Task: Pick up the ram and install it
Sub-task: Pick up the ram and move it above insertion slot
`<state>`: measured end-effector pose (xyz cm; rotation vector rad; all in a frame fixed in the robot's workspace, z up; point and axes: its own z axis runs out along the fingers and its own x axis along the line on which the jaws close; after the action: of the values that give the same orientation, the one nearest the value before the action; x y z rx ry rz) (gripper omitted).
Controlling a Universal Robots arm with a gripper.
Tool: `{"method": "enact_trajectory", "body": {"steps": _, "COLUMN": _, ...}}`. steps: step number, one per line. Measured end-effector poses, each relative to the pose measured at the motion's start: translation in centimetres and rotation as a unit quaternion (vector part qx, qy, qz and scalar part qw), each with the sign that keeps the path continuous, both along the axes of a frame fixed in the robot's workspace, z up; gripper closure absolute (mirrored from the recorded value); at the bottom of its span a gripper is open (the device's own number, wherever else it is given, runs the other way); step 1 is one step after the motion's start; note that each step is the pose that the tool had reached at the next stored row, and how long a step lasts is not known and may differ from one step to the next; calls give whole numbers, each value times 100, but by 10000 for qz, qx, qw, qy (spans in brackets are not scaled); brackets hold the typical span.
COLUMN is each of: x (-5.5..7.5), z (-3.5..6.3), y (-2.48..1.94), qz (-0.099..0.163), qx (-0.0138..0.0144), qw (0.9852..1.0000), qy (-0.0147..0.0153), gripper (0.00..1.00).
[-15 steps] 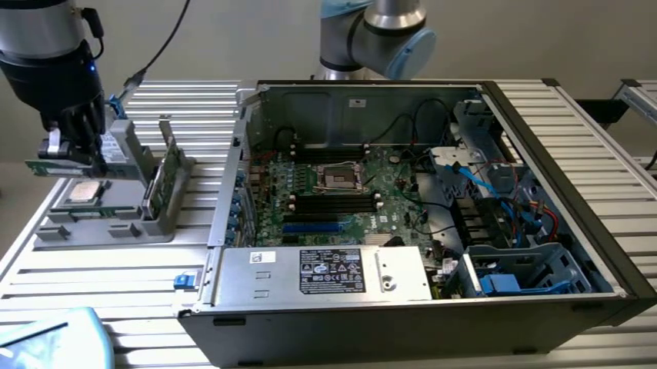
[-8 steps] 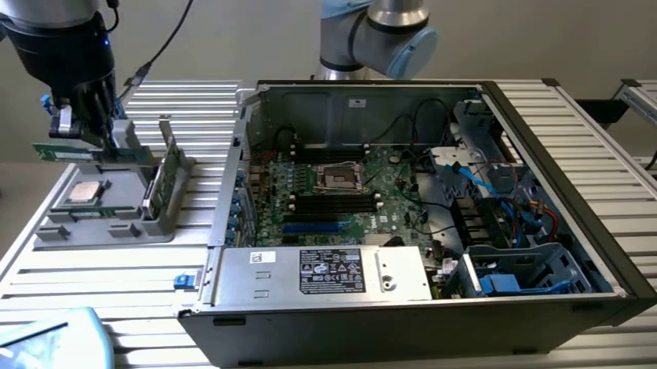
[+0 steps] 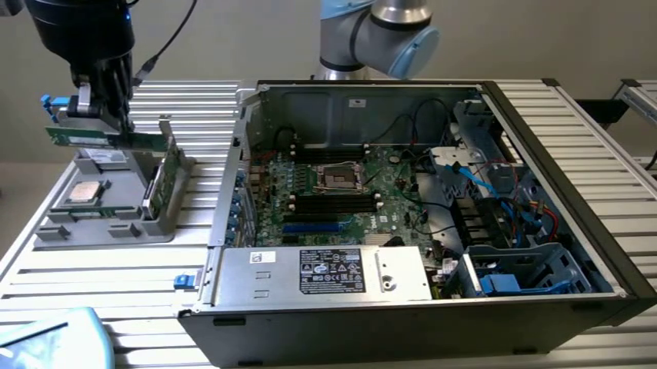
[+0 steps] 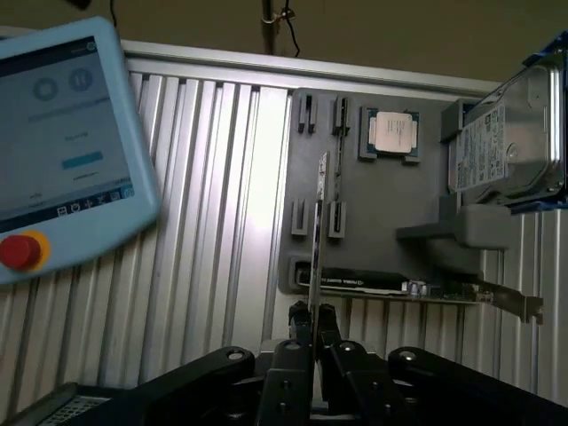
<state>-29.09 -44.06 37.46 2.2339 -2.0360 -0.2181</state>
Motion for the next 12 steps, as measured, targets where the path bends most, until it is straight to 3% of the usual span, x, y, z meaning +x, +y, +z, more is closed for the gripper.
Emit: {"method": "enact_trajectory", "body": {"steps": 12, "x": 521, "z": 191, "y": 0, "qz": 3, "qx": 10, "qw": 10000, "qy": 18, "gripper": 86}}
